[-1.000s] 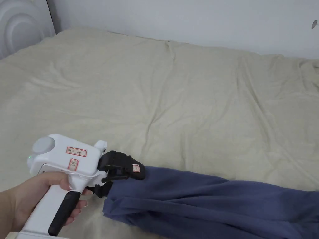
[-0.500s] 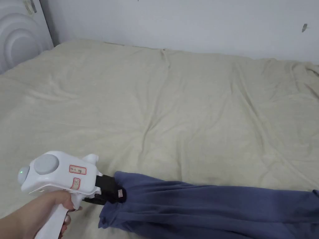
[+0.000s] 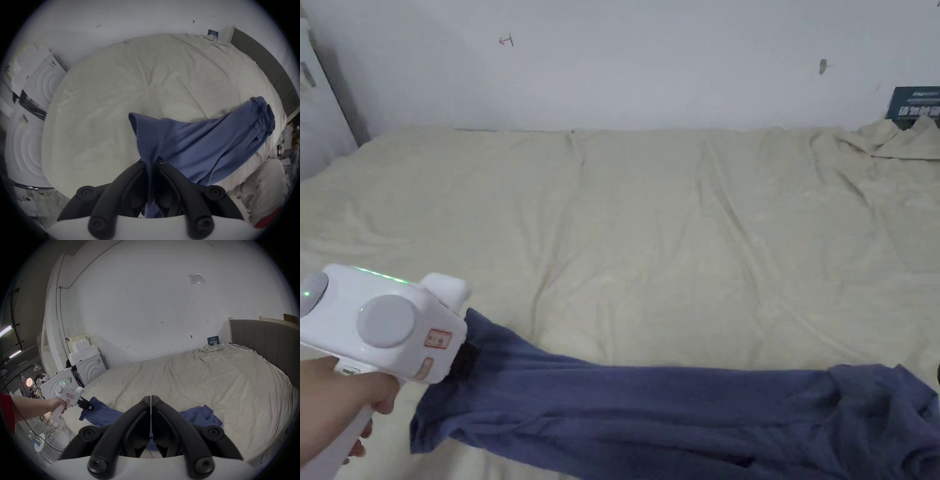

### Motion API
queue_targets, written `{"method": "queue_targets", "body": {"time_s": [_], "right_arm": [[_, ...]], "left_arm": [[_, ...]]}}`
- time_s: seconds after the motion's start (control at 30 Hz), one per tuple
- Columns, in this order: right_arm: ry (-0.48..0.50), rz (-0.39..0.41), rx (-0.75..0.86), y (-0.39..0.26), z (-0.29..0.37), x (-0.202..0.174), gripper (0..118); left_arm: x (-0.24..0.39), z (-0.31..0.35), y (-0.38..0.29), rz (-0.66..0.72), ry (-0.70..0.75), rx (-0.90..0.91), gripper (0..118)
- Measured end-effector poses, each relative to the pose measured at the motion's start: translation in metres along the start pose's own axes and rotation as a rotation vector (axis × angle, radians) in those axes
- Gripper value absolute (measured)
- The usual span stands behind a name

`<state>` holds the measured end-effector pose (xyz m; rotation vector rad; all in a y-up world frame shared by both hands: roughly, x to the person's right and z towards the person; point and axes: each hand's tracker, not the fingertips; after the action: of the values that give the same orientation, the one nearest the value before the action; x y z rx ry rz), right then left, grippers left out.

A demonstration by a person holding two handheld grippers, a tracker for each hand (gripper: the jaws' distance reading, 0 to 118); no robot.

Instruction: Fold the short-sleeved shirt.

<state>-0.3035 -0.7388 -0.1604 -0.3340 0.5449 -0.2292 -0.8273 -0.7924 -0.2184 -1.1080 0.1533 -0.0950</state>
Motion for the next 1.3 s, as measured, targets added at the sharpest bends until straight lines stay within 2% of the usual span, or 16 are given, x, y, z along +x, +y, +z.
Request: {"method": "queue_targets", "body": {"time_s": [0.1,0.23,0.47,0.6,0.67,0.8,0.83,0.87,0.9,0.93,0.97,1.0,1.1,1.2,1.3], "right_arm": [[0.011,-0.008,0.000,-0.001,0.004,0.007,4],[0.018,-0.024,0.008,-0.009,0.007,0.014,4],[0.042,-0.089,0.003,-0.020,0.007,0.027,4],[0.034,-0.102,0.000,-0.022,0.010,0.037,4],[0.024,-0.110,0.005,-0.022,0.013,0.043,4],[0.001,-0.121,0.015,-0.024,0.016,0.051,4],[-0.001,-0.122,0.012,-0.024,0.016,0.053,4],[-0.004,-0.127,0.008,-0.025,0.016,0.055,4],[-0.003,-0.134,0.006,-0.025,0.015,0.056,4],[-0.001,-0.143,0.006,-0.026,0.015,0.057,4],[0.003,-0.149,0.004,-0.026,0.015,0.058,4],[0.004,-0.151,0.002,-0.026,0.014,0.058,4],[0.009,-0.154,-0.002,-0.027,0.011,0.058,4],[0.019,-0.156,-0.005,-0.027,0.009,0.057,4],[0.029,-0.154,0.003,-0.027,0.008,0.056,4]], "left_arm": [[0.004,0.006,0.006,-0.025,0.072,-0.034,7],[0.032,0.009,0.018,-0.004,0.043,-0.056,7],[0.143,-0.005,0.064,-0.016,-0.291,-0.083,7],[0.198,-0.037,0.086,0.140,-0.509,-0.167,7],[0.222,-0.054,0.092,0.178,-0.542,-0.211,7],[0.259,-0.075,0.096,0.168,-0.497,-0.224,7],[0.260,-0.081,0.097,0.209,-0.494,-0.221,11],[0.260,-0.087,0.096,0.262,-0.512,-0.223,24],[0.258,-0.092,0.096,0.301,-0.549,-0.227,49],[0.256,-0.096,0.096,0.352,-0.603,-0.236,91],[0.254,-0.100,0.094,0.394,-0.693,-0.251,109],[0.253,-0.102,0.092,0.418,-0.757,-0.282,114],[0.247,-0.088,0.087,0.435,-0.849,-0.258,113],[0.232,-0.058,0.082,0.342,-0.815,-0.124,113],[0.211,-0.025,0.071,0.265,-0.686,0.062,112]]}}
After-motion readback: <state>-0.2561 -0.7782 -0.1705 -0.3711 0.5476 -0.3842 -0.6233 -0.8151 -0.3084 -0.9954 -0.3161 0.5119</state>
